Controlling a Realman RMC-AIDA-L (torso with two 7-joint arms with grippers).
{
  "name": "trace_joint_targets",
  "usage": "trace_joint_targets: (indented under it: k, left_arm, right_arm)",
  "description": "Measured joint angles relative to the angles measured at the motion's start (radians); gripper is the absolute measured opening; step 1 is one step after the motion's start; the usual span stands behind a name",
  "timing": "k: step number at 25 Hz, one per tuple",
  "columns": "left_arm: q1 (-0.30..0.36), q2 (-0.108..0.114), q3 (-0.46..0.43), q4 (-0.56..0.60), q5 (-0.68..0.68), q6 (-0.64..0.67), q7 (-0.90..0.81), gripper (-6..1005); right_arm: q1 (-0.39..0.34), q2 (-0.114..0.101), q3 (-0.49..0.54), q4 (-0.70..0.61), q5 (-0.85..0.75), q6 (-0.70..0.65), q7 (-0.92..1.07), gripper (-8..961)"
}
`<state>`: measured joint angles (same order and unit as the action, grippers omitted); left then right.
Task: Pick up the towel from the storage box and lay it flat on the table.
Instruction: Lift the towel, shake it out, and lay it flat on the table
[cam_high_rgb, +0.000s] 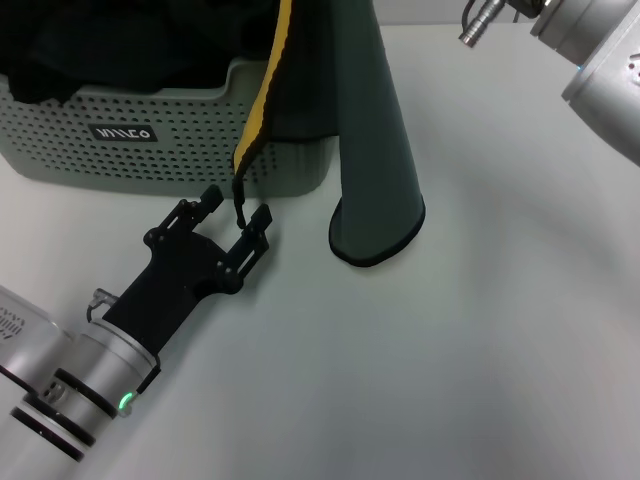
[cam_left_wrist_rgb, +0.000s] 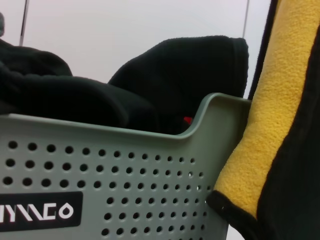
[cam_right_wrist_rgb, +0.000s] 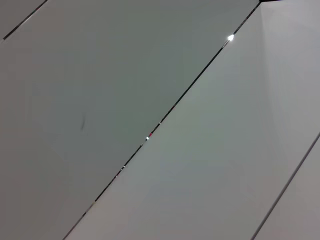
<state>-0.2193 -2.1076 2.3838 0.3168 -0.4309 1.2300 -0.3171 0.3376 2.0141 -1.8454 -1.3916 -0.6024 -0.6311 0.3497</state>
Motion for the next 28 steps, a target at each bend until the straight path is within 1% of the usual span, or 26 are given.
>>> trace_joint_targets:
  k: [5,12,28]
  left_arm:
    - [0.008,0.000,0.000,0.000,-0.003,0.006,0.000,637]
    - [0.021,0.000,0.000,0.000,-0.003,0.049,0.000,635]
    - [0.021,0.000,0.000,-0.001,-0.003,0.074,0.001,631]
  right_arm:
    - [-0.001,0.000,0.001,0.000,-0.001,0.001,0.000,10]
    - [-0.006,0.000,0.009,0.006,-0.001,0.014,-0.001,10]
    - [-0.003,0.000,0.019,0.016,0.007,0.038,-0.024,9]
